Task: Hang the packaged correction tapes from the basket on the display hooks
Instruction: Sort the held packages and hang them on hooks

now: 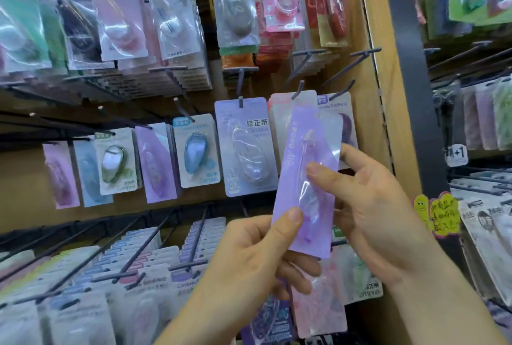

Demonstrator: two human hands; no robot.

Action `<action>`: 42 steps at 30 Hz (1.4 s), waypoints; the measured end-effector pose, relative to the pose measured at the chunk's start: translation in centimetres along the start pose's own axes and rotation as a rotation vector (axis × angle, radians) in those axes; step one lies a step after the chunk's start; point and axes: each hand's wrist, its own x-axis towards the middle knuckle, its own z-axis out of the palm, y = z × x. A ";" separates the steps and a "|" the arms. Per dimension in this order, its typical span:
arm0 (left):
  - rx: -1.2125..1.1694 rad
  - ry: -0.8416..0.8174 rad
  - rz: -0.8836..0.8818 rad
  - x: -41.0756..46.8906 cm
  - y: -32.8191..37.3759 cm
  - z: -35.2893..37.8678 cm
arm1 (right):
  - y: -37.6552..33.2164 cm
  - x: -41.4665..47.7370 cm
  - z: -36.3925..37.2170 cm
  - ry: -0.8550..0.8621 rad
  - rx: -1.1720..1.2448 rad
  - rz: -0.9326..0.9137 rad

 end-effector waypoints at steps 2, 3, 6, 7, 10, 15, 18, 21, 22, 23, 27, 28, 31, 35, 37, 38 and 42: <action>0.169 0.059 0.091 -0.2 0.5 -1.0 | -0.2 -0.1 0.3 -0.018 0.006 -0.019; 0.237 0.110 0.166 -0.2 0.7 -1.7 | -0.3 -0.2 0.5 -0.027 0.015 -0.035; 0.255 0.234 0.360 -0.1 1.8 -4.3 | -0.3 -0.4 1.3 -0.085 -0.057 -0.080; 0.215 0.249 0.395 0.0 2.1 -5.2 | -0.2 -0.4 1.6 -0.128 -0.127 -0.082; 0.081 0.162 0.446 -0.4 2.4 -7.8 | 0.1 -0.6 3.0 -0.300 -0.331 -0.071; 0.035 0.249 0.510 -1.6 1.9 -12.2 | 0.3 -0.2 6.9 -0.390 -0.835 -0.289; -0.024 0.248 0.520 -2.3 2.3 -15.1 | 1.4 0.4 9.8 -0.398 -0.924 -0.354; 0.045 0.280 0.583 -2.3 3.3 -17.8 | 2.6 1.2 12.4 -0.389 -0.896 -0.383; 0.044 0.295 0.600 -2.0 3.7 -18.6 | 3.0 1.6 13.3 -0.401 -0.895 -0.355; 0.019 0.304 0.609 -1.6 4.1 -19.4 | 3.4 2.1 14.0 -0.420 -0.898 -0.313; -0.010 0.311 0.606 0.4 5.7 -22.0 | 5.4 4.0 16.3 -0.440 -0.815 -0.153; 0.025 0.314 0.598 1.0 5.9 -22.4 | 5.8 4.3 16.8 -0.429 -0.776 -0.118; 0.128 0.384 0.576 3.1 5.9 -23.0 | 6.7 4.7 17.9 -0.369 -0.669 -0.026; 0.193 0.506 0.627 5.2 5.8 -23.2 | 6.9 5.0 19.0 -0.293 -0.611 0.043; 0.185 0.554 0.639 5.7 5.8 -23.3 | 6.8 5.2 19.4 -0.277 -0.609 0.053; 0.174 0.562 0.638 5.9 5.8 -23.3 | 6.7 5.2 19.5 -0.271 -0.610 0.054; 0.103 0.491 0.535 6.2 6.5 -23.0 | 6.3 5.0 19.9 -0.272 -0.528 0.098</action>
